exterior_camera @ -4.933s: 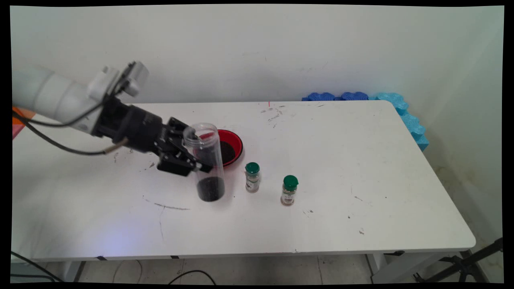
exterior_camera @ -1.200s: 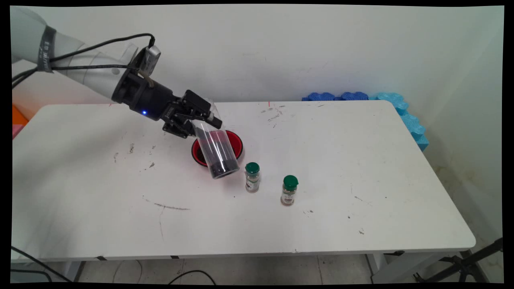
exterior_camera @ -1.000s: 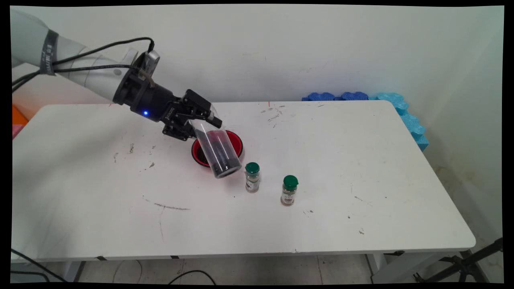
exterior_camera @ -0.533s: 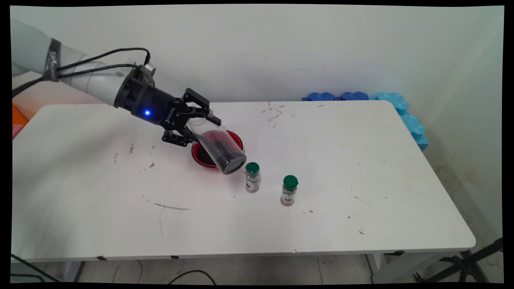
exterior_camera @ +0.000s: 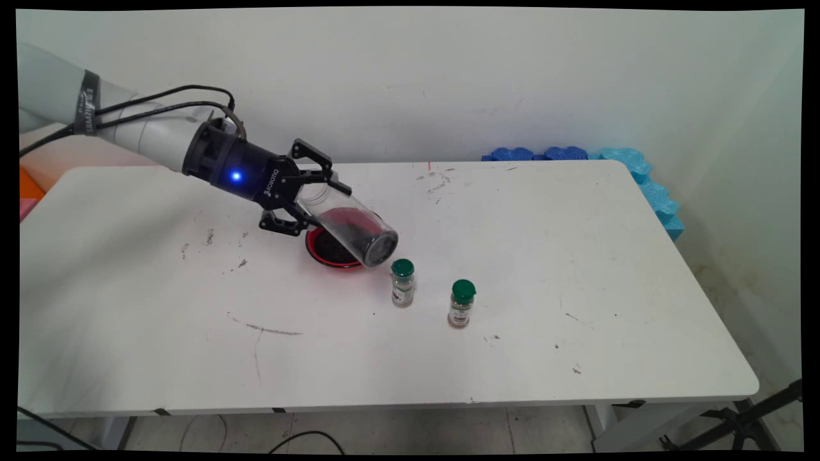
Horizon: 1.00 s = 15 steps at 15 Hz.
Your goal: Pour the black seasoning powder in the red bowl
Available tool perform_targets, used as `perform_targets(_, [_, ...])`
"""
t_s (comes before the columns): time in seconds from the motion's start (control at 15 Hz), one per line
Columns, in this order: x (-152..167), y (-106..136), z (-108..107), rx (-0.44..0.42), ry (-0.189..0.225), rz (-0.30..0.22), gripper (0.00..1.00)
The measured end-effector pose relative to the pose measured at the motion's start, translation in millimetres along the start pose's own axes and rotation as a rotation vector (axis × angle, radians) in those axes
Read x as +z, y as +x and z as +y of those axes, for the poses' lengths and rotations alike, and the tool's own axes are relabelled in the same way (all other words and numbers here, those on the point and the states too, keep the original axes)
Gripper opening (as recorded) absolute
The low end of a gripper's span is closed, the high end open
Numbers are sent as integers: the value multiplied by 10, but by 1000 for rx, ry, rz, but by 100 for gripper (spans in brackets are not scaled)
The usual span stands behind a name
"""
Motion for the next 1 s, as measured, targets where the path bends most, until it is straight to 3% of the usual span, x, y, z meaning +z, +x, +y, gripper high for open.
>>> perform_targets(1.0, [53,133,-107,-258,-87,-11,0])
